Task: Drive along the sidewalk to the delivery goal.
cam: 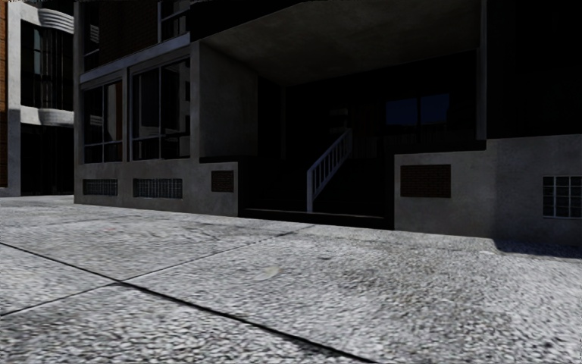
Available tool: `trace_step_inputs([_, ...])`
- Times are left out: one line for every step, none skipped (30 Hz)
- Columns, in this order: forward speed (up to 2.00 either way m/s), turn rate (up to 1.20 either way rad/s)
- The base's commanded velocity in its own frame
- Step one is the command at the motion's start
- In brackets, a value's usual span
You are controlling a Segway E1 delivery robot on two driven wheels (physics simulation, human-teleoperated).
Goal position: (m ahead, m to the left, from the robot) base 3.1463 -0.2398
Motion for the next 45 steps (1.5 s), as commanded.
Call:
trace_step_inputs([1.12,-0.18])
trace_step_inputs([1.12,-0.18])
trace_step_inputs([1.12,0.0])
trace_step_inputs([1.12,0.0])
trace_step_inputs([1.12,0.0])
trace_step_inputs([1.12,0.0])
trace_step_inputs([1.14,0.0])
trace_step_inputs([1.14,0.0])
trace_step_inputs([1.17,0.0])
trace_step_inputs([1.23,0.0])
trace_step_inputs([1.25,0.0])
trace_step_inputs([1.25,0.0])
trace_step_inputs([1.26,0.0])
trace_step_inputs([1.27,0.0])
trace_step_inputs([1.28,0.0])
trace_step_inputs([1.28,0.0])
trace_step_inputs([1.28,0.0])
trace_step_inputs([1.28,0.0])
trace_step_inputs([1.28,0.0])
trace_step_inputs([1.29,0.0])
trace_step_inputs([1.33,0.0])
trace_step_inputs([1.41,0.0])
trace_step_inputs([1.41,0.0])
trace_step_inputs([1.44,0.0])
trace_step_inputs([1.45,0.0])
trace_step_inputs([1.46,0.0])
trace_step_inputs([1.46,0.0])
trace_step_inputs([1.5,0.0])
trace_step_inputs([1.51,0.0])
trace_step_inputs([1.51,0.0])
trace_step_inputs([1.52,0.0])
trace_step_inputs([1.52,0.0])
trace_step_inputs([1.52,0.0])
trace_step_inputs([1.52,0.0])
trace_step_inputs([1.48,0.0])
trace_step_inputs([1.38,-0.03])
trace_step_inputs([1.27,-0.1])
trace_step_inputs([1.27,-0.1])
trace_step_inputs([1.18,-0.16])
trace_step_inputs([1.12,-0.17])
trace_step_inputs([1.12,-0.17])
trace_step_inputs([1.07,-0.18])
trace_step_inputs([1.03,-0.09])
trace_step_inputs([1.03,-0.09])
trace_step_inputs([0.95,-0.19])
